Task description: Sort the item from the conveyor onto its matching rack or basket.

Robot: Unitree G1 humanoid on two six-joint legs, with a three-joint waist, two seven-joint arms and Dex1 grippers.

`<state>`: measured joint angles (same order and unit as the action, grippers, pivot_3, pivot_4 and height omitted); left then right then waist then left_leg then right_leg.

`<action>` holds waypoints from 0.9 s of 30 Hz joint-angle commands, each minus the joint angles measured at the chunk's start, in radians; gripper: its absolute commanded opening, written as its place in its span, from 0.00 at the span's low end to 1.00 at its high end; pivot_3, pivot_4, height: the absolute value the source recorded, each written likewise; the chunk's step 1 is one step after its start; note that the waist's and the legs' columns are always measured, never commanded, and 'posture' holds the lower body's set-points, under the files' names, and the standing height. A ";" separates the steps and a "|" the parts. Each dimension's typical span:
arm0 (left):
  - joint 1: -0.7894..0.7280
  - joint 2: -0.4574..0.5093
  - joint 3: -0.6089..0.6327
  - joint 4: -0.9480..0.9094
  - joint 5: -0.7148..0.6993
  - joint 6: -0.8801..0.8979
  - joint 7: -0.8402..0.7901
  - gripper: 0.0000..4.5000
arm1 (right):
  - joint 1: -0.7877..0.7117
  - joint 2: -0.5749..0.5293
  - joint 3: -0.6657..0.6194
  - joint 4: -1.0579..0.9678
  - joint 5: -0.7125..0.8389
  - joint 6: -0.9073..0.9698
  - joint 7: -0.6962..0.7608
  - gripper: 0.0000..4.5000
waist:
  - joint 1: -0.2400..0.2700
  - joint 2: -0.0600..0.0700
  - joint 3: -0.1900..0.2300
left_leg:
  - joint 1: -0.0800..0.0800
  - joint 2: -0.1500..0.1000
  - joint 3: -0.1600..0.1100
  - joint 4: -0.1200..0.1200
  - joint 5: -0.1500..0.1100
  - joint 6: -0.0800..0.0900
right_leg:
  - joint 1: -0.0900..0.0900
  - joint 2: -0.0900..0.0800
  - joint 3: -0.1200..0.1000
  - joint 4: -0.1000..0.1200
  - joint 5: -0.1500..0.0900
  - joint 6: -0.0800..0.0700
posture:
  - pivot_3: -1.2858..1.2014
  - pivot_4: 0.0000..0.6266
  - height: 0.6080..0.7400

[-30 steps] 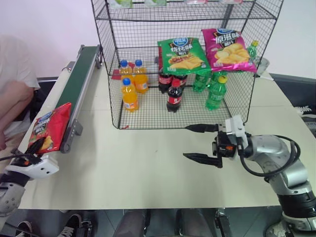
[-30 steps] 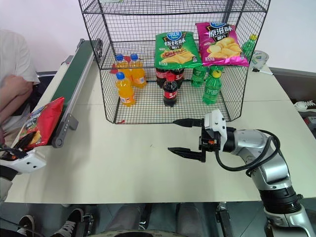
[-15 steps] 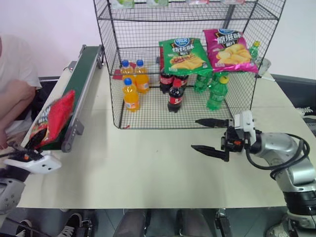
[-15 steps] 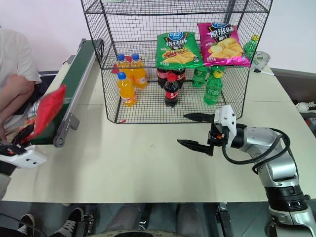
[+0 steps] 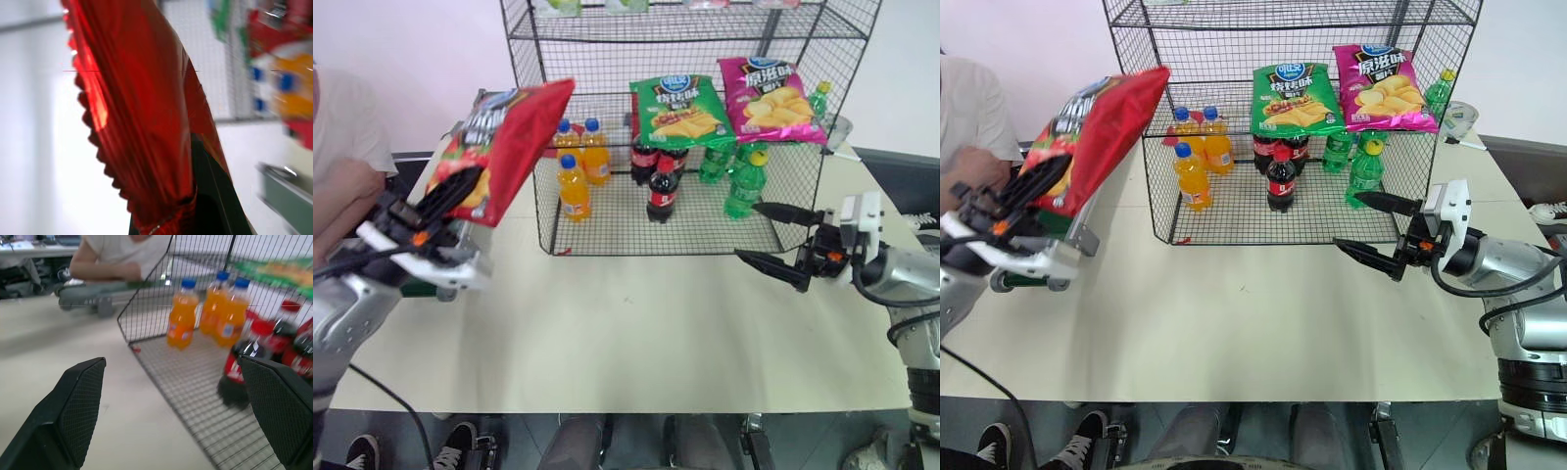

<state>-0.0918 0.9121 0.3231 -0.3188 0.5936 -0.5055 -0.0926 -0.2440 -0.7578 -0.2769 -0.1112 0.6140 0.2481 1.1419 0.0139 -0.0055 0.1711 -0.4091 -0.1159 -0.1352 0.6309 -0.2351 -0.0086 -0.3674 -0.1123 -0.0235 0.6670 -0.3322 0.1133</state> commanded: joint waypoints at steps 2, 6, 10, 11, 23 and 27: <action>-0.220 -0.066 -0.166 0.098 0.081 0.026 0.012 0.01 | -0.021 0.022 -0.009 -0.029 0.012 -0.009 -0.032 1.00 | -0.006 0.000 0.000 | 0.000 0.000 0.000 0.000 0.000 -0.001 | 0.000 0.001 0.000 0.000 0.000 0.000 | 0.52 0.24 1.00; -0.335 -0.119 -0.276 0.263 0.117 -0.025 0.071 0.01 | -0.022 0.028 -0.007 -0.040 0.004 -0.012 -0.048 1.00 | -0.014 0.000 0.000 | 0.000 0.001 0.001 -0.001 0.004 -0.007 | -0.002 0.001 0.000 0.001 0.000 0.000 | 0.52 0.24 1.00; -0.385 -0.131 -0.320 0.390 0.157 -0.040 0.141 0.01 | -0.021 0.024 -0.030 -0.063 0.034 0.008 -0.064 1.00 | -0.023 0.000 0.000 | 0.000 0.001 0.001 -0.001 0.004 -0.007 | -0.002 0.001 0.001 0.001 0.000 0.000 | 0.52 0.24 1.00; -0.407 -0.135 -0.329 0.422 0.171 -0.034 0.161 0.01 | -0.015 0.020 -0.036 -0.075 0.047 0.017 -0.062 1.00 | -0.023 0.000 0.000 | 0.000 0.001 0.001 -0.001 0.004 -0.007 | -0.002 0.001 0.001 0.001 0.000 0.000 | 0.52 0.24 1.00; -0.640 -0.227 -0.464 0.669 0.266 0.092 0.234 0.01 | -0.036 0.170 -0.050 -0.153 0.038 -0.086 -0.224 1.00 | -0.024 -0.001 0.000 | -0.001 0.000 0.001 0.000 0.005 -0.008 | -0.003 0.001 0.001 0.003 0.000 0.001 | 0.52 0.24 1.00; -0.718 -0.250 -0.521 0.774 0.287 0.097 0.275 0.01 | -0.051 0.214 -0.028 -0.170 0.020 -0.112 -0.272 1.00 | -0.026 -0.002 0.000 | -0.001 0.000 0.001 0.000 0.005 -0.008 | -0.004 0.001 0.001 0.004 0.000 0.001 | 0.52 0.24 1.00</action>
<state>-0.7603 0.6595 -0.1922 0.4393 0.8748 -0.4167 0.1458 -0.2727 -0.5559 -0.3083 -0.2381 0.6389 0.1651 0.8918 -0.0126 -0.0072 0.1709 -0.4103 -0.1162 -0.1342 0.6311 -0.2300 -0.0165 -0.3717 -0.1109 -0.0227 0.6715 -0.3320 0.1143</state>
